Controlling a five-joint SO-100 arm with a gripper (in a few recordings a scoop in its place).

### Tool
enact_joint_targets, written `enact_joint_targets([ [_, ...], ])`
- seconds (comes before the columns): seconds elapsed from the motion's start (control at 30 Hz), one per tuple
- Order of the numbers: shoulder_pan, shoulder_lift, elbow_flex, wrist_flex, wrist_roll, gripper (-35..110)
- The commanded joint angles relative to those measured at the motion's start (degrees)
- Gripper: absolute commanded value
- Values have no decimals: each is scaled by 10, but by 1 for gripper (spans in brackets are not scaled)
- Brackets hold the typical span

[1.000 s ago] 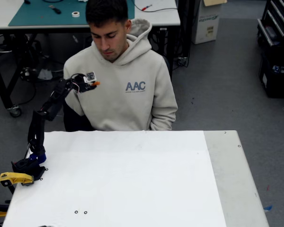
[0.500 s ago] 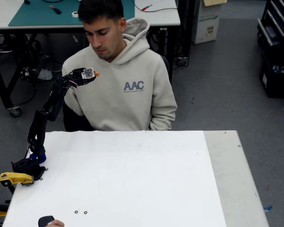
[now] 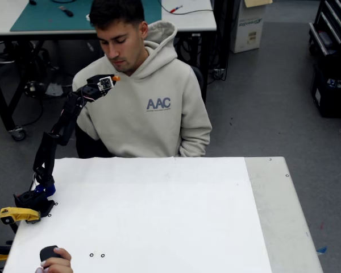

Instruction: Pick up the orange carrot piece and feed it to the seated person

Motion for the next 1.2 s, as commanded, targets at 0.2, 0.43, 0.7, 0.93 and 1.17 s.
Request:
enact_joint_targets([
  [0.2, -2, 23, -34, -73, 56, -1],
  [0.43, -4, 23, -25, -108, 62, -1],
  [0.7, -25, 23, -25, -108, 62, -1],
  [0.93, -26, 23, -25, -108, 62, -1],
  [1.17, -26, 22, -25, -106, 62, -1],
])
